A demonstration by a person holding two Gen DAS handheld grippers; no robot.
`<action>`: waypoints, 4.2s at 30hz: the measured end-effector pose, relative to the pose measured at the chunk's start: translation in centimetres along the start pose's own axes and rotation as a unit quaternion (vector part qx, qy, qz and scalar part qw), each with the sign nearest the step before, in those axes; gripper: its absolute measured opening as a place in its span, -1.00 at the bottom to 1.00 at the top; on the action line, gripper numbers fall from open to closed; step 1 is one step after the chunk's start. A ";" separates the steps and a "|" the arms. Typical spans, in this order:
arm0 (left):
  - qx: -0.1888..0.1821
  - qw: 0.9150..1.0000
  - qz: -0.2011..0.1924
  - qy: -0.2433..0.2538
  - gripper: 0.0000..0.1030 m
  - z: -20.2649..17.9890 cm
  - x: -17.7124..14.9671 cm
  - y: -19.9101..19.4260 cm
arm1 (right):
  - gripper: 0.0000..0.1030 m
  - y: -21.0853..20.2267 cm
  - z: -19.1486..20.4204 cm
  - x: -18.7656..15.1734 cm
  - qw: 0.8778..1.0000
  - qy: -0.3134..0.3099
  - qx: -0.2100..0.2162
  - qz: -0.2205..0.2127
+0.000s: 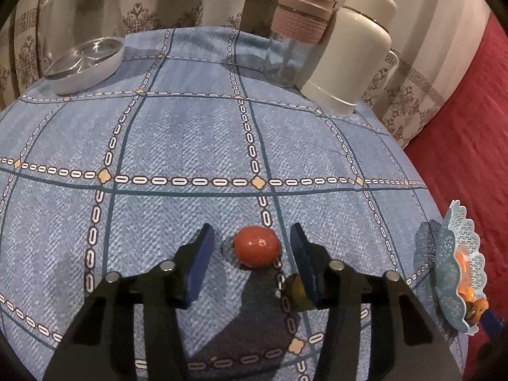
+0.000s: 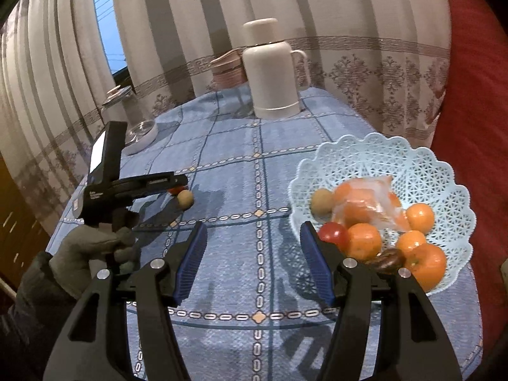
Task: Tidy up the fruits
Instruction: 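Close the left tool on the red tomato while the right tool moves toward a small yellow fruit, then grasp the small yellow fruit with the right tool, then carry the yellow fruit in the right tool into the basket and open it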
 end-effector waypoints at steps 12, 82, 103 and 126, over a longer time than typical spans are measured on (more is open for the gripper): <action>0.001 0.999 -0.017 0.027 -0.45 -0.7 -0.1 -0.9 | 0.22 2.7 2.9 -0.4 0.999 -0.046 -0.006 0.023; 0.040 0.995 -0.096 -0.009 -0.45 1.3 0.9 -6.4 | -0.47 11.2 7.4 2.6 0.996 -0.045 0.007 0.074; 0.021 0.994 -0.102 0.032 -0.45 -2.5 0.4 -6.9 | -0.47 4.2 -1.1 4.2 0.998 0.040 -0.037 0.012; 0.003 0.991 -0.104 0.078 -0.45 -6.7 -0.4 -7.2 | -0.47 -0.1 -9.2 2.7 0.990 0.100 -0.096 -0.006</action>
Point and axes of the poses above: each gripper's, at about its wrist camera, not at the fingertips, and y roughly the way its jaws point, z to its left, x to its top, the point moved 5 cm from there along y, roughly the way its jaws point, and after that the axes turned 11 degrees about y, right-handed, at the moved point
